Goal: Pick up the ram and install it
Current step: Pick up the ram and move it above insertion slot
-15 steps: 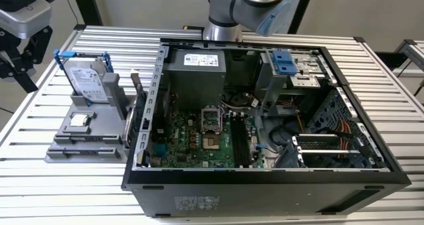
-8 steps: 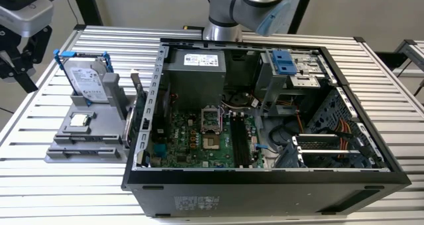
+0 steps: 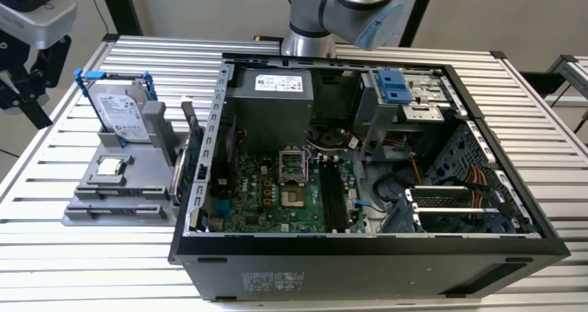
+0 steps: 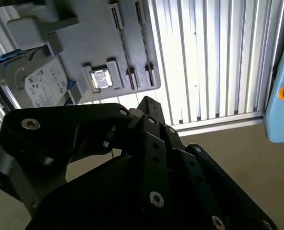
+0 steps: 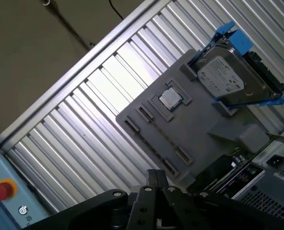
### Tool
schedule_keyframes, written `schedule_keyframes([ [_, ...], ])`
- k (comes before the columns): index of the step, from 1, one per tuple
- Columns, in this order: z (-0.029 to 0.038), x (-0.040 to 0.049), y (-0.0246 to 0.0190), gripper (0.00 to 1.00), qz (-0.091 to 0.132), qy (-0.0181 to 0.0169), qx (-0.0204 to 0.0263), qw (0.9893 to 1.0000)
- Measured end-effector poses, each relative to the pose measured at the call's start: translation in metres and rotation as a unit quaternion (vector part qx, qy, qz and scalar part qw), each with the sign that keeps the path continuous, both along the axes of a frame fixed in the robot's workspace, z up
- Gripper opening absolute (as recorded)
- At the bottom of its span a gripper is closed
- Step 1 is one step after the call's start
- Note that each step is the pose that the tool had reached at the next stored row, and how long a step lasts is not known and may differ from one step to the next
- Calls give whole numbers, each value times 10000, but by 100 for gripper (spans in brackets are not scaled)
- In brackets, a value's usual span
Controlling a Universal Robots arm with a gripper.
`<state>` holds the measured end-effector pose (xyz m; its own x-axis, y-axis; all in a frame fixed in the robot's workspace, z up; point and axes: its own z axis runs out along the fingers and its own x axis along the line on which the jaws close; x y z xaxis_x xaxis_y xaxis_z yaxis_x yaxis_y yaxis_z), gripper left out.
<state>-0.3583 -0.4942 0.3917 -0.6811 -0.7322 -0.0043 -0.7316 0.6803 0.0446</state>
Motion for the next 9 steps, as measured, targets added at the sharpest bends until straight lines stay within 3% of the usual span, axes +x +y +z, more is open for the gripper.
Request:
schedule_keyframes([
  [9,0,-2,1,0,244,0,-3,9997],
])
